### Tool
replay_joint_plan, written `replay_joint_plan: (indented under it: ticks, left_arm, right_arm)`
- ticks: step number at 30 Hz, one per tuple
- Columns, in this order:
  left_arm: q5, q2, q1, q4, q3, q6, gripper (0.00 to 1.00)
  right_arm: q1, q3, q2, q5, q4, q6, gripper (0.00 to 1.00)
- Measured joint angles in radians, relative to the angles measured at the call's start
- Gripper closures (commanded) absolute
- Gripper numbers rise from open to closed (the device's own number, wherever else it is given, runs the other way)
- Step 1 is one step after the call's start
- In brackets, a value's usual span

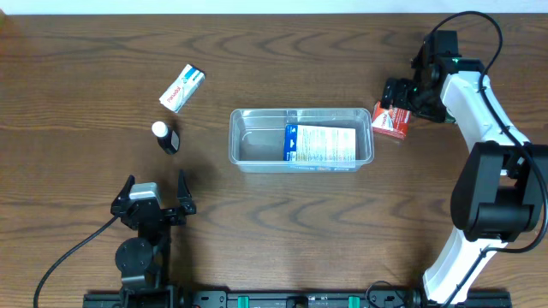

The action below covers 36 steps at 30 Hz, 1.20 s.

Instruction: Pack container

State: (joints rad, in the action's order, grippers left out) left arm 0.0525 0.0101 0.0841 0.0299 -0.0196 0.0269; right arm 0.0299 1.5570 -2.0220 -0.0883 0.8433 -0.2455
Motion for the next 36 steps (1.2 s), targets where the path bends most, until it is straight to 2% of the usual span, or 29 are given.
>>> replay_joint_plan:
  ticks: [18,36]
  left_arm:
    - [0.0,0.0,0.0,0.0,0.0,0.0,0.02]
    - [0.0,0.0,0.0,0.0,0.0,0.0,0.02]
  right_arm:
    - [-0.071,0.003,-0.063,0.054,-0.079,0.026,0.01]
    - [-0.071,0.006,-0.099,0.123,0.041,-0.045,0.01]
